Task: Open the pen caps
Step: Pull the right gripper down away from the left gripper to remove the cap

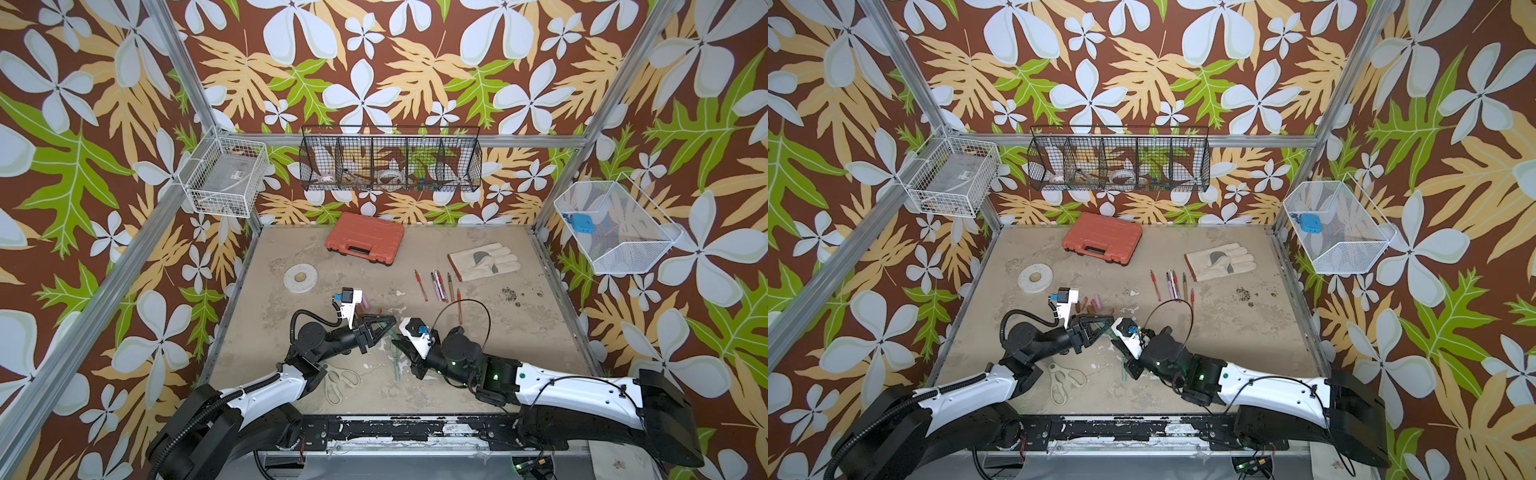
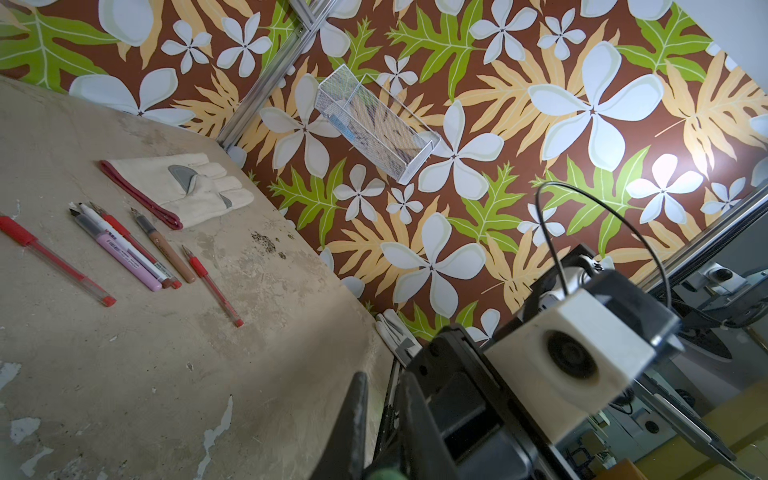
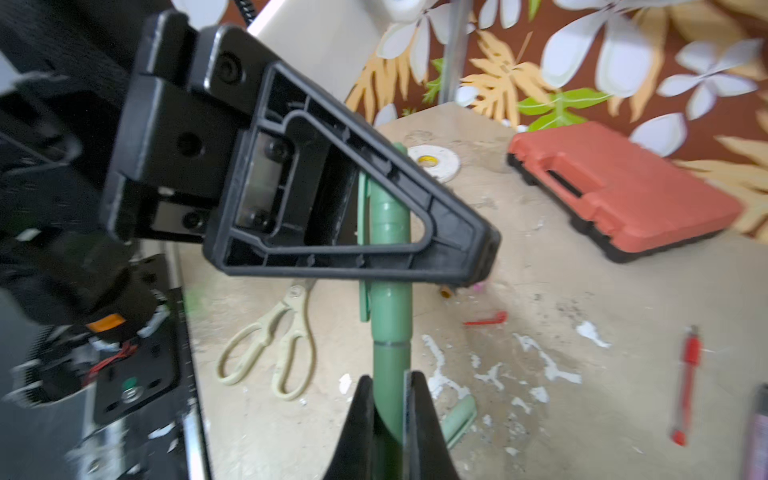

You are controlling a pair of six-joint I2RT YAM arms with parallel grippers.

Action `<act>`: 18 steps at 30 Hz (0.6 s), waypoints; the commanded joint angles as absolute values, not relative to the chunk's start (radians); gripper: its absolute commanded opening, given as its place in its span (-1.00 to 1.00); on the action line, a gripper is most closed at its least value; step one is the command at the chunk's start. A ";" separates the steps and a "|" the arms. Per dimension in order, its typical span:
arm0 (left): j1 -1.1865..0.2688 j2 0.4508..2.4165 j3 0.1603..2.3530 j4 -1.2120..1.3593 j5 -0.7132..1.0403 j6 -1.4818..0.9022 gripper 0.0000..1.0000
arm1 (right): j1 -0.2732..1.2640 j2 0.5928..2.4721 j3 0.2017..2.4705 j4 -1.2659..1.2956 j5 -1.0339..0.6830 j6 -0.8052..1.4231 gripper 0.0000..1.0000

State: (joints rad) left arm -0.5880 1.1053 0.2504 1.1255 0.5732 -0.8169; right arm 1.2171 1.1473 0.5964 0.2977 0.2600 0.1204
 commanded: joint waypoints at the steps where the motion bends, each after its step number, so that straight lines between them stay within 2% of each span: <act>1: -0.577 1.109 0.254 1.181 0.475 -0.790 -1.00 | 1.296 1.209 0.633 0.174 0.657 0.061 -1.00; 4: -0.575 1.114 0.253 1.194 0.483 -0.796 -1.00 | 1.313 1.233 0.648 0.178 0.628 0.051 -1.00; 8: -0.575 1.097 0.248 1.190 0.477 -0.793 -1.00 | 1.287 1.158 0.610 0.213 0.449 0.061 -1.00; 14: -0.574 1.094 0.246 1.196 0.482 -0.796 -1.00 | 1.026 1.036 0.508 0.323 -0.169 0.172 -1.00; 18: -0.574 1.092 0.246 1.194 0.484 -0.795 -1.00 | 0.935 1.026 0.482 0.389 -0.412 0.226 -1.00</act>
